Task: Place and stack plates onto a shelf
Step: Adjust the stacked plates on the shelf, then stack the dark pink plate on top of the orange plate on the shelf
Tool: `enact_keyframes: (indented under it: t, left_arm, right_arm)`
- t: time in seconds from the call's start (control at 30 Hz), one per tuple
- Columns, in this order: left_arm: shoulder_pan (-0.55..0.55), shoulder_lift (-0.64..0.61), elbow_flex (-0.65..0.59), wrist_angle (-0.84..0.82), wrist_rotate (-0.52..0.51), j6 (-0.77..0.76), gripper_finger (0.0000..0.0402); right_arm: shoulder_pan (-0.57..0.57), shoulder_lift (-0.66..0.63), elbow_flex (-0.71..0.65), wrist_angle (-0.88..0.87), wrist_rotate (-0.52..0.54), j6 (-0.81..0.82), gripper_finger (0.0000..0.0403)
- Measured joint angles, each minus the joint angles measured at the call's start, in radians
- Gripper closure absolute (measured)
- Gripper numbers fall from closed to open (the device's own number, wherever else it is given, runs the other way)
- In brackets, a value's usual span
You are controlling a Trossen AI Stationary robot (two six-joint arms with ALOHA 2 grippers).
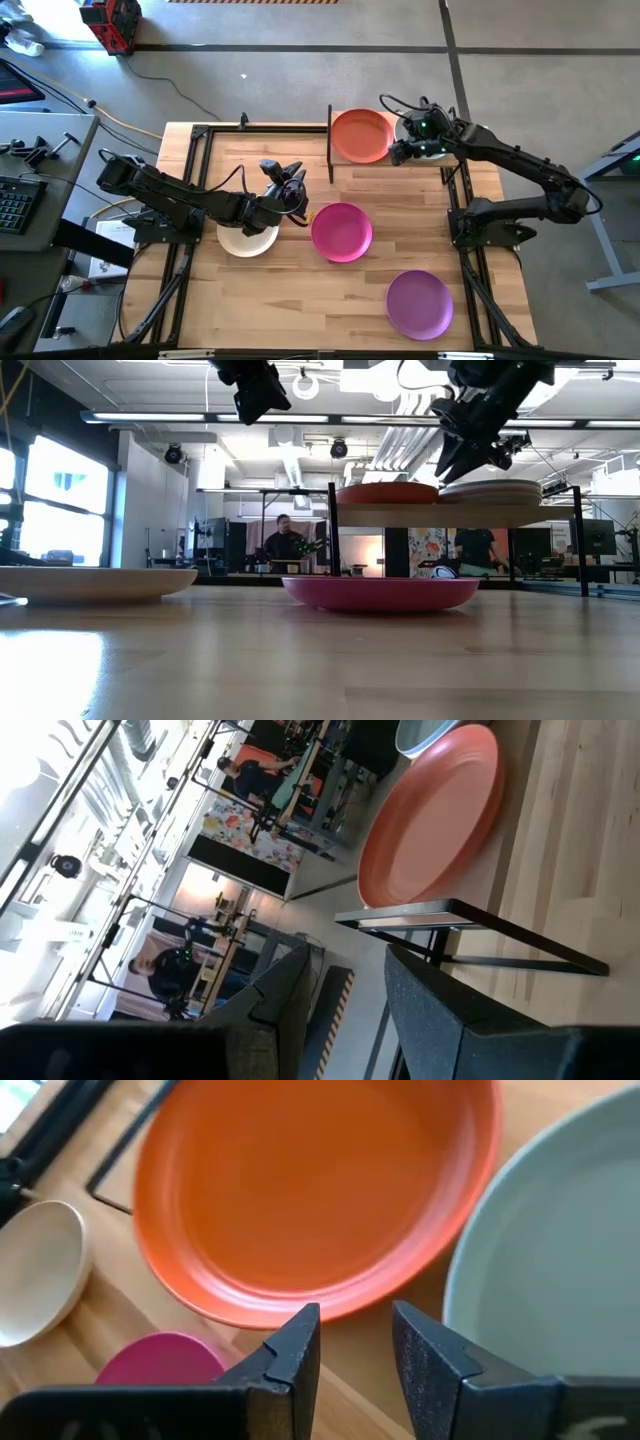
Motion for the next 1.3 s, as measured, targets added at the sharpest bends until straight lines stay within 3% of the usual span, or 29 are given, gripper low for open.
enact_keyframes:
  t: [0.53, 0.8, 1.0, 1.3]
  left_arm:
    - [0.0, 0.0, 0.0, 0.0, 0.0, 0.001, 0.0282]
    - [0.0, 0.0, 0.0, 0.0, 0.0, 0.0, 0.0282]
    - [0.0, 0.0, 0.0, 0.0, 0.001, 0.0, 0.0282]
    - [0.0, 0.0, 0.0, -0.114, -0.006, -0.089, 0.0282]
  right_arm:
    - [-0.001, 0.0, 0.0, -0.082, 0.13, 0.013, 0.0298]
    - [0.02, 0.0, 0.0, 0.007, 0.043, -0.011, 0.0298]
    - [0.065, 0.0, 0.0, 0.053, 0.038, 0.012, 0.0298]
    - [0.241, 0.0, -0.001, 0.047, -0.072, 0.07, 0.0298]
